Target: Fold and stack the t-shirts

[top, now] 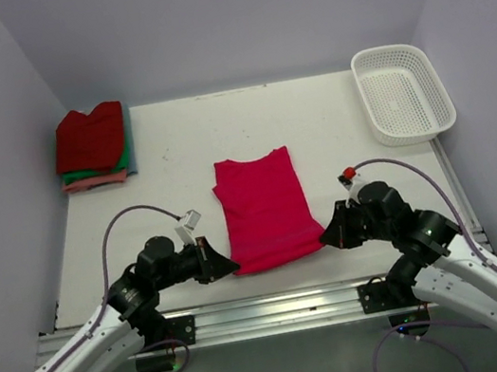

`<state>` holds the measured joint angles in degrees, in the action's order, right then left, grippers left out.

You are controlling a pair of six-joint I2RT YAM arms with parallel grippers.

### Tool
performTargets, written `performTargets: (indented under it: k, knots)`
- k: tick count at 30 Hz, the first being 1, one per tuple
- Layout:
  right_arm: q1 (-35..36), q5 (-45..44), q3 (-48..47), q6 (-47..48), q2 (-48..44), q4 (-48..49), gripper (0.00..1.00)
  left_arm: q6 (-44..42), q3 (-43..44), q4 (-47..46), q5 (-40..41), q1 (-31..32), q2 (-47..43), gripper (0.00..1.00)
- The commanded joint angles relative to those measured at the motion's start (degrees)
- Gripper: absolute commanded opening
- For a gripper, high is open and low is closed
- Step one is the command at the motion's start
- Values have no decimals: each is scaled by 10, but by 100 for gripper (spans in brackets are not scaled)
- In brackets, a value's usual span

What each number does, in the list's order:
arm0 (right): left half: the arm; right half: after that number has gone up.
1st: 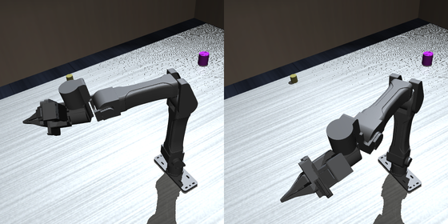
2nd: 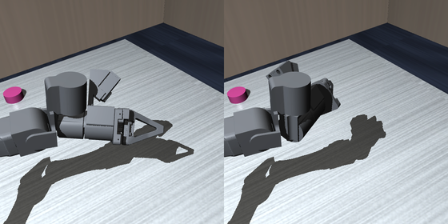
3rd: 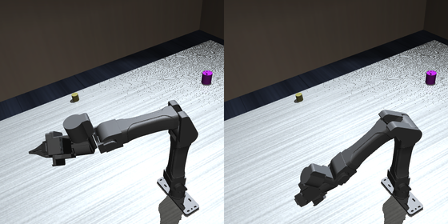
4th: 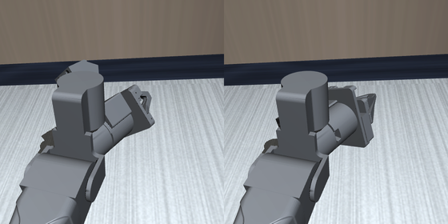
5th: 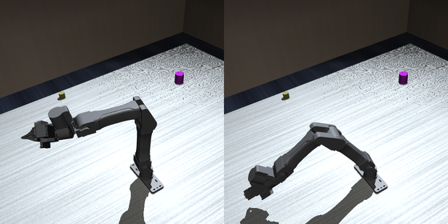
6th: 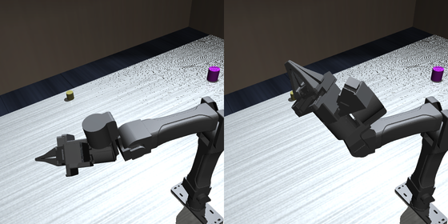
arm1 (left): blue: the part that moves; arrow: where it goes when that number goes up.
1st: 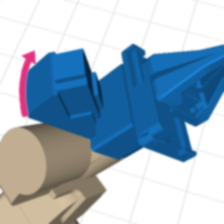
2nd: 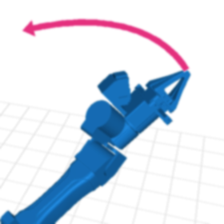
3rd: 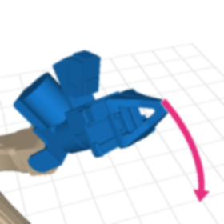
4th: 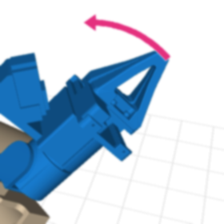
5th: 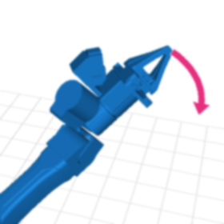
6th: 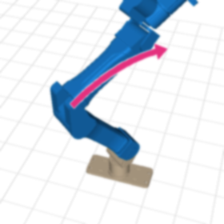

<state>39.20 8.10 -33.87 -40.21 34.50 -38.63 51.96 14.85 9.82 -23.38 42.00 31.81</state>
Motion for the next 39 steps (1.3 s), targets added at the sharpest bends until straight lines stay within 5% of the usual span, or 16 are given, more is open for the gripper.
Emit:
performTargets:
  k: [1,9,17,27,34,35,36,37,38,39]
  knots:
    - [6,-10,-48,-15,-22,-96,0,46,64,144,48,8,-46,0]
    - [7,-100,-98,29,49,-49,0,-24,115,111,140,9,18,0]
    - [5,-242,-180,104,252,88,0,-128,206,6,299,5,167,0]
    - [-82,-209,-309,150,476,179,0,-194,265,-129,246,-118,322,0]
    - [-129,-202,-434,155,673,225,0,-217,286,-257,207,-192,516,0]
    - [-134,-211,-457,150,699,225,0,-217,314,-273,189,-212,545,7]
    - [-144,-213,-512,145,724,215,15,-213,335,-289,178,-223,573,32]
    - [-147,-232,-540,138,772,203,56,-202,356,-290,167,-234,619,60]
    - [-147,-245,-564,138,788,186,70,-202,393,-293,154,-248,635,100]
    - [-148,-252,-595,139,799,181,80,-201,408,-306,155,-251,645,100]
